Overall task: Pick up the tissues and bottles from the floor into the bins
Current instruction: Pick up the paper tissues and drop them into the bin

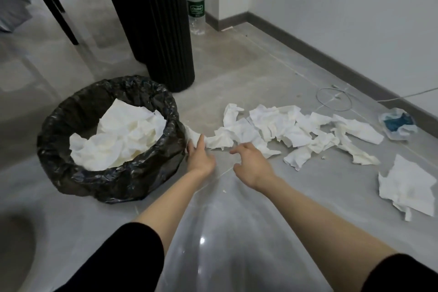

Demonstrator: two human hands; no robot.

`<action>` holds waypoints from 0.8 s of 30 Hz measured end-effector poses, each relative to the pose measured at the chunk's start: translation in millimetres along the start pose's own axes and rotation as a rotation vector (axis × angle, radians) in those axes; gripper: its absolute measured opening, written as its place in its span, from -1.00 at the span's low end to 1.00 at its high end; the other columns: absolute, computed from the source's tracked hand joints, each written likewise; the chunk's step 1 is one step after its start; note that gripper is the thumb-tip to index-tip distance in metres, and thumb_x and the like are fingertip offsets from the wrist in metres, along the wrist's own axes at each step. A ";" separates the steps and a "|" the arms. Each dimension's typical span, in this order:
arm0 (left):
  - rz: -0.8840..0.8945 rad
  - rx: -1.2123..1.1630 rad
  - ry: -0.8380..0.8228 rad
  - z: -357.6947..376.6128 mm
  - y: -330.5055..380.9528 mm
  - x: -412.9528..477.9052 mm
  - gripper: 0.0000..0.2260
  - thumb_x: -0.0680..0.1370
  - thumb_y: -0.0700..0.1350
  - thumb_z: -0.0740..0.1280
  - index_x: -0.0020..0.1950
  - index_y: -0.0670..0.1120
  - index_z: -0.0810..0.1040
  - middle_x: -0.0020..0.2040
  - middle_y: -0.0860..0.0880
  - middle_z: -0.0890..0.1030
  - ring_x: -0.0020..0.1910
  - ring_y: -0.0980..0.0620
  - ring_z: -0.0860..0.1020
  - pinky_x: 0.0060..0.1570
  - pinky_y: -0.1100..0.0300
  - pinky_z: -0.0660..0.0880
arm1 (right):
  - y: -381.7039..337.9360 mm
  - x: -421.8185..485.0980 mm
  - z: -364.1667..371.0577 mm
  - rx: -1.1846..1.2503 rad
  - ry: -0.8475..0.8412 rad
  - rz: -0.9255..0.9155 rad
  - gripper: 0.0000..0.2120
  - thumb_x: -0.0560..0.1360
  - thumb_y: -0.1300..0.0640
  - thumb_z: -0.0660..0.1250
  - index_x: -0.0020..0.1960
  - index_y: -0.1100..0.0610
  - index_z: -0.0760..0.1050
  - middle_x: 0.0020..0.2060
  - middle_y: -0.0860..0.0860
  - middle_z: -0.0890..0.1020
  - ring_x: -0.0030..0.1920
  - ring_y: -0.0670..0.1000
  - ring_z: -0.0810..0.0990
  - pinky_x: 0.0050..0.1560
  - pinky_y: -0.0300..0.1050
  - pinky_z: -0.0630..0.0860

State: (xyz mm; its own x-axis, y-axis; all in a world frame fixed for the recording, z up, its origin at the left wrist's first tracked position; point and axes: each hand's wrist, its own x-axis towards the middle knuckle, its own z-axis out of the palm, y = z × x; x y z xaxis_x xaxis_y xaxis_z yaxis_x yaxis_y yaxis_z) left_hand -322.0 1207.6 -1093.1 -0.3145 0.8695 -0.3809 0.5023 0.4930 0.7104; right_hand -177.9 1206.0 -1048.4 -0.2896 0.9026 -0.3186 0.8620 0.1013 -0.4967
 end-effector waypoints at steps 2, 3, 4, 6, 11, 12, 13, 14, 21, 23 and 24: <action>0.022 0.033 0.009 3.9 0.2 12.9 -0.42 0.57 -0.25 0.15 0.54 0.03 0.04 0.55 -0.10 -0.21 0.53 -0.08 -0.01 0.44 0.12 0.09 | 8.0 8.0 4.8 0.054 0.014 0.009 -0.55 0.50 0.28 0.19 0.36 0.06 0.38 0.37 0.00 0.31 0.30 0.07 0.41 0.28 -0.05 0.39; 0.027 0.056 0.019 5.3 -0.4 19.8 -0.42 0.58 -0.24 0.15 0.55 0.04 0.04 0.54 -0.09 -0.26 0.54 -0.07 -0.06 0.44 0.12 0.07 | 12.2 10.7 6.6 0.075 0.015 0.011 -0.55 0.50 0.29 0.18 0.36 0.06 0.38 0.37 -0.01 0.31 0.31 0.06 0.39 0.28 -0.07 0.38; 0.031 0.083 0.031 6.5 -1.7 27.1 -0.42 0.58 -0.22 0.17 0.55 0.05 0.05 0.53 -0.09 -0.29 0.54 -0.07 -0.10 0.45 0.11 0.05 | 15.8 12.8 7.8 0.090 0.016 0.012 -0.55 0.50 0.31 0.18 0.37 0.07 0.38 0.37 -0.02 0.30 0.33 0.04 0.37 0.28 -0.11 0.36; 0.031 0.120 0.041 8.3 -4.6 41.5 -0.42 0.57 -0.19 0.20 0.54 0.07 0.08 0.53 -0.08 -0.32 0.54 -0.09 -0.15 0.49 0.06 0.05 | 21.1 18.3 9.6 0.112 0.021 0.022 -0.54 0.50 0.32 0.17 0.37 0.08 0.38 0.38 -0.02 0.29 0.36 0.02 0.33 0.28 -0.15 0.32; 0.004 0.236 -0.010 11.9 -7.6 56.9 -0.50 0.56 -0.19 0.20 0.48 0.04 0.22 0.51 -0.15 -0.36 0.53 -0.20 -0.12 0.48 0.05 0.06 | 23.9 35.1 13.6 0.098 0.024 0.010 -0.52 0.47 0.33 0.16 0.36 0.09 0.39 0.43 -0.03 0.28 0.38 0.08 0.33 0.35 -0.04 0.32; -0.008 0.248 -0.018 13.1 -8.6 57.7 -0.57 0.56 -0.20 0.19 0.44 -0.02 0.29 0.51 -0.15 -0.34 0.52 -0.20 -0.09 0.47 0.06 0.08 | 23.5 40.1 15.7 0.098 0.021 0.000 -0.51 0.46 0.34 0.16 0.36 0.09 0.39 0.43 -0.02 0.28 0.38 0.08 0.33 0.36 -0.03 0.31; -0.016 0.242 -0.013 13.9 -10.1 57.2 -0.61 0.56 -0.21 0.17 0.39 -0.08 0.33 0.52 -0.16 -0.32 0.52 -0.19 -0.07 0.46 0.07 0.10 | 22.4 44.1 16.9 0.093 0.019 -0.011 -0.51 0.46 0.34 0.15 0.37 0.09 0.39 0.43 -0.02 0.28 0.39 0.08 0.32 0.37 -0.04 0.31; -0.019 0.232 0.001 16.1 -12.1 55.1 -0.62 0.55 -0.22 0.16 0.38 -0.12 0.33 0.53 -0.16 -0.26 0.52 -0.16 -0.05 0.46 0.09 0.11 | 21.5 48.0 18.3 0.083 0.015 -0.019 -0.50 0.46 0.35 0.15 0.37 0.09 0.38 0.44 -0.03 0.28 0.40 0.06 0.31 0.36 -0.05 0.31; -0.010 0.158 0.054 24.3 -31.8 31.2 -0.63 0.50 -0.33 0.13 0.30 -0.20 0.39 0.36 -0.13 0.30 0.31 -0.11 0.40 0.27 0.13 0.32 | 10.7 75.9 30.1 -0.007 -0.044 -0.119 -0.40 0.46 0.36 0.13 0.45 0.01 0.27 0.50 -0.06 0.19 0.44 0.08 0.25 0.34 0.05 0.36; -0.029 0.180 0.083 20.9 -37.0 29.8 -0.70 0.53 -0.30 0.16 0.25 -0.17 0.42 0.33 -0.12 0.32 0.26 -0.11 0.43 0.22 0.13 0.34 | 6.5 85.1 34.5 -0.057 -0.082 -0.134 -0.38 0.47 0.35 0.12 0.49 0.00 0.20 0.52 -0.06 0.15 0.45 0.11 0.22 0.36 0.10 0.34; -0.042 0.180 0.087 19.1 -39.5 29.5 -0.74 0.55 -0.28 0.17 0.22 -0.14 0.41 0.32 -0.11 0.33 0.24 -0.10 0.43 0.17 0.14 0.35 | 4.6 88.9 36.2 -0.090 -0.106 -0.127 -0.37 0.49 0.34 0.12 0.51 -0.01 0.16 0.52 -0.08 0.13 0.44 0.12 0.20 0.35 0.12 0.34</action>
State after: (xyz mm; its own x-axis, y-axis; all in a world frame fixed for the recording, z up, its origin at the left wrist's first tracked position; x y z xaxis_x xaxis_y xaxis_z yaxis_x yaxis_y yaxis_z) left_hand -335.7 1214.4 -1143.7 -0.4026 0.8457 -0.3503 0.6208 0.5334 0.5745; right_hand -214.7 1271.6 -1108.2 -0.4366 0.8315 -0.3436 0.8482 0.2531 -0.4653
